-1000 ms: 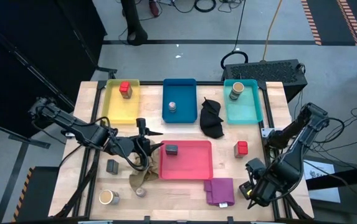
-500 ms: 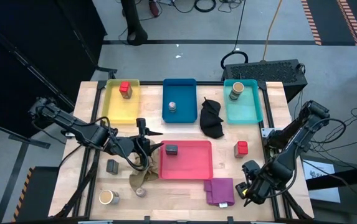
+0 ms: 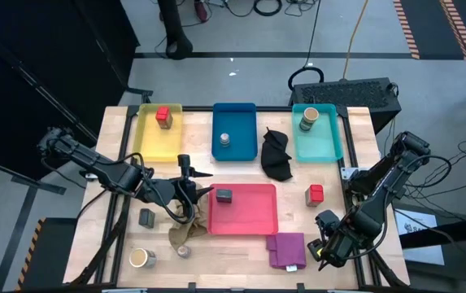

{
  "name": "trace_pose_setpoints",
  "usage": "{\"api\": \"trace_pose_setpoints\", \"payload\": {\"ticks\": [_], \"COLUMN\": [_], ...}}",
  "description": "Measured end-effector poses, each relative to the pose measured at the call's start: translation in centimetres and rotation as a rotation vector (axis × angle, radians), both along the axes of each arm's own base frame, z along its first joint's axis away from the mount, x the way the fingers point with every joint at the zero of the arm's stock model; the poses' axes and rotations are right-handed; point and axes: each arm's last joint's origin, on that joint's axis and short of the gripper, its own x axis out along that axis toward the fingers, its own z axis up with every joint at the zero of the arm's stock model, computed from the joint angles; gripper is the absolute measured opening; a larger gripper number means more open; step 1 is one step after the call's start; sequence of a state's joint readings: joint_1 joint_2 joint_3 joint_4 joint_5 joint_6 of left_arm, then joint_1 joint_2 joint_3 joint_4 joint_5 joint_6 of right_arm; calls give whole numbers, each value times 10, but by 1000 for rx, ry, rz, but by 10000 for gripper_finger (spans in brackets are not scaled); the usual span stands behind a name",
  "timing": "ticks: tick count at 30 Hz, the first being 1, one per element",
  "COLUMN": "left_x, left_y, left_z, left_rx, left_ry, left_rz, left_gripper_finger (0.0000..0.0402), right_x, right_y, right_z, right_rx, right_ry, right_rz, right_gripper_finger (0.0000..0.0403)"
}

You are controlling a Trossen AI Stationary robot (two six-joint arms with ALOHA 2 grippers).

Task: Sort spices by type
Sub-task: Put the right golden seasoning bottle into the light blue bin

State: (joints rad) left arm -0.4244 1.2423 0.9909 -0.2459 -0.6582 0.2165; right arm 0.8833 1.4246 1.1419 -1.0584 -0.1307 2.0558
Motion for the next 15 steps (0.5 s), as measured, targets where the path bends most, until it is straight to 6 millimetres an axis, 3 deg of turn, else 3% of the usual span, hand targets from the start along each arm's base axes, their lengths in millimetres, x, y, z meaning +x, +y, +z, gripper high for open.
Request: {"api": "trace_pose_setpoints", "payload": {"ticks": [6, 15], "left_x": [0, 0], "left_y": [0, 0], "left_z": [0, -1], "left_rx": [1, 3], "left_ry": [4, 8], "left_rz": [0, 0], "left_gripper_finger": [189, 189], "right_x": [0, 0], "right_y": [0, 0], "right_z": [0, 0], "right_rx": [0, 1], "right_ry": [4, 3], "right_rz": [-23, -23], "right_gripper_finger": [323, 377]}}
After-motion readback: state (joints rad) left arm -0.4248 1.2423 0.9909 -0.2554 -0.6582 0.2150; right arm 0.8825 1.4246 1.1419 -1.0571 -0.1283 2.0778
